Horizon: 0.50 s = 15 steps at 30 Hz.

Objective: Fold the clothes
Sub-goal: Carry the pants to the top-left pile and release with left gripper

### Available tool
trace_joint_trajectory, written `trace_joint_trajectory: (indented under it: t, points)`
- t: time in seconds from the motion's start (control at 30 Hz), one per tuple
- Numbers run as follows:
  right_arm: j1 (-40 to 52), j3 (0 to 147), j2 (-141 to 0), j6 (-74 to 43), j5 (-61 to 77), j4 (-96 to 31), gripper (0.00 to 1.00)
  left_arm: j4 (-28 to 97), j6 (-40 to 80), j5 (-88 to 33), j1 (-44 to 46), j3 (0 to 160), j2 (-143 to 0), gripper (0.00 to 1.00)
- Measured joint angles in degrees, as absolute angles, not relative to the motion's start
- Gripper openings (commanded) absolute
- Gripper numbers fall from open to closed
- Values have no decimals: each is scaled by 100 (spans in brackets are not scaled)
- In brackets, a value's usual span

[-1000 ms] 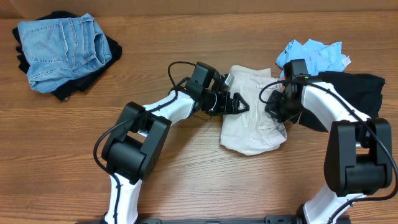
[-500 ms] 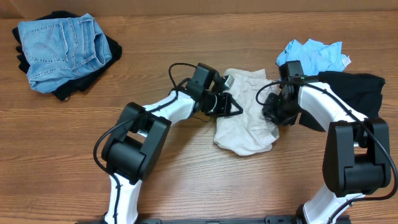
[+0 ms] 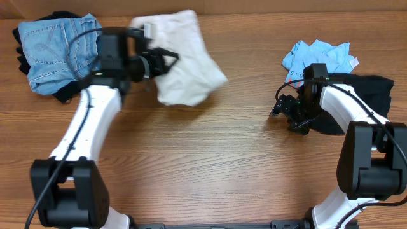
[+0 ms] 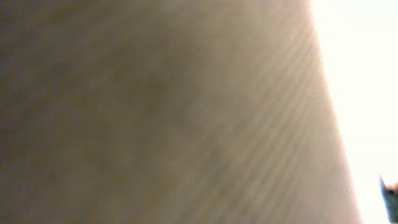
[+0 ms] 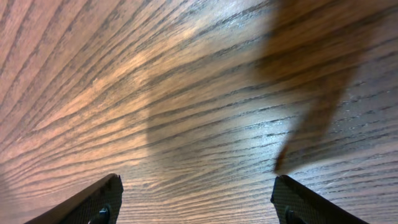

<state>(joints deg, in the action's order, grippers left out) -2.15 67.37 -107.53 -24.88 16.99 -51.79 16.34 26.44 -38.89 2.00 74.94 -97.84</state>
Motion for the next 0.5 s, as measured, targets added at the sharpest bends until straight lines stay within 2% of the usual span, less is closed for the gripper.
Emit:
trace_joint_trajectory:
  t: [0.23,0.33,0.5]
  points:
    - [-215,6737,-10753,-2309,1726,-5339,82,1608,2845,-3833,-1612,7699,-9782,4]
    - [-215,6737,-10753,-2283,1739,-5354,81,1236,3183,-3730,-1962,8049,-9782,4]
    - [-215,6737,-10753,-2237,1752,-5640,81,429,3894,-2812,-2082,8342,-9760,7]
